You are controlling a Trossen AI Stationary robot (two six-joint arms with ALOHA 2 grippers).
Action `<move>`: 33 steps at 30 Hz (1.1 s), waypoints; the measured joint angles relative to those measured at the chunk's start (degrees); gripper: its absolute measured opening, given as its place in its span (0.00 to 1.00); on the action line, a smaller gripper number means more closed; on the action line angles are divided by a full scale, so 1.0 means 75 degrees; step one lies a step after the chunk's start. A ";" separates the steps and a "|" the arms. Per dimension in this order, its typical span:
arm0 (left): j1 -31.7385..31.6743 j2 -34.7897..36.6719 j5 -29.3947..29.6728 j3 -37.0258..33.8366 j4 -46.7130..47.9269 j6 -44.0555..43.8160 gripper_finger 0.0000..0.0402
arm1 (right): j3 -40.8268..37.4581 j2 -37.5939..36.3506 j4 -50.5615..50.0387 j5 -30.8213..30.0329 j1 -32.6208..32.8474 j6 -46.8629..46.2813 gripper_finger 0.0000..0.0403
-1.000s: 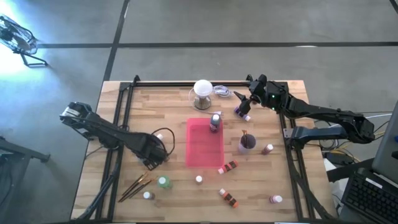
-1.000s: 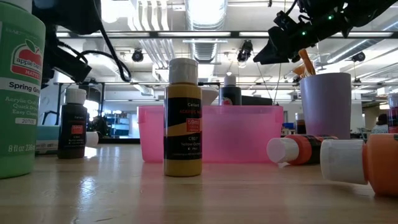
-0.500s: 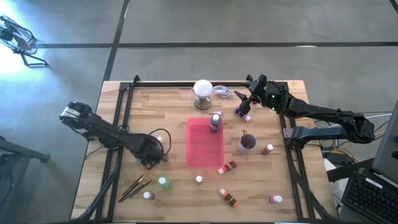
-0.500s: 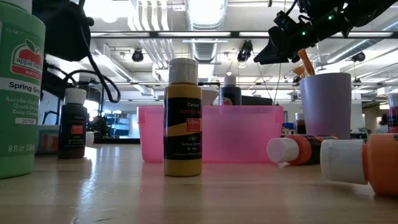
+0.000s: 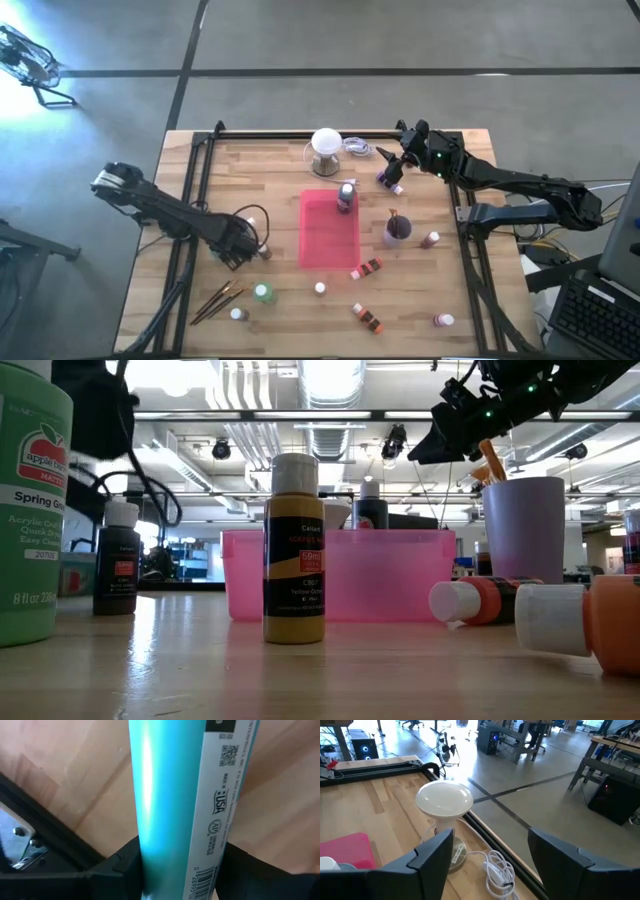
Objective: Pick & Place Paint Supplies
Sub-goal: Put the large blue paint bottle into the red bin
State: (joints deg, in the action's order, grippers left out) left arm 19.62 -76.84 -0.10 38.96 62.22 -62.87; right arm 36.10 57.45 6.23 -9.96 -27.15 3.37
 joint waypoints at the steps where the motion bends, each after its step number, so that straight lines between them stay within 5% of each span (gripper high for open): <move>1: 0.0000 0.0108 0.0043 0.0060 0.0029 0.0000 0.45 | 0.0000 0.0000 0.0001 0.0000 -0.0001 0.0001 0.64; 10: 0.0000 0.1251 0.1309 0.0858 0.0582 0.0102 0.45 | -0.0003 0.0000 0.0087 0.0409 0.0002 0.0001 0.62; 15: -0.0142 0.1823 0.3188 0.1336 0.1023 0.0241 0.45 | -0.0003 0.0000 0.0360 0.1137 0.0002 -0.0003 0.57; 22: -0.0578 0.2433 0.5541 0.1546 -0.1414 0.2592 0.46 | -0.0003 0.0000 0.0759 0.2240 0.0003 -0.0205 0.53; 28: -0.1258 0.2424 0.4814 0.1153 -0.5809 0.6841 0.46 | -0.0003 0.0000 0.2048 0.3959 0.0294 -0.0643 0.51; 33: -0.2088 0.2097 0.3535 0.0835 -0.8197 0.8612 0.46 | -0.0003 0.0000 0.2612 0.4077 0.0861 -0.0322 0.50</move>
State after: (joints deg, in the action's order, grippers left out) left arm 3.96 -61.11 26.41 45.23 0.74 1.72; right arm 36.07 57.45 25.82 20.62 -20.70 0.96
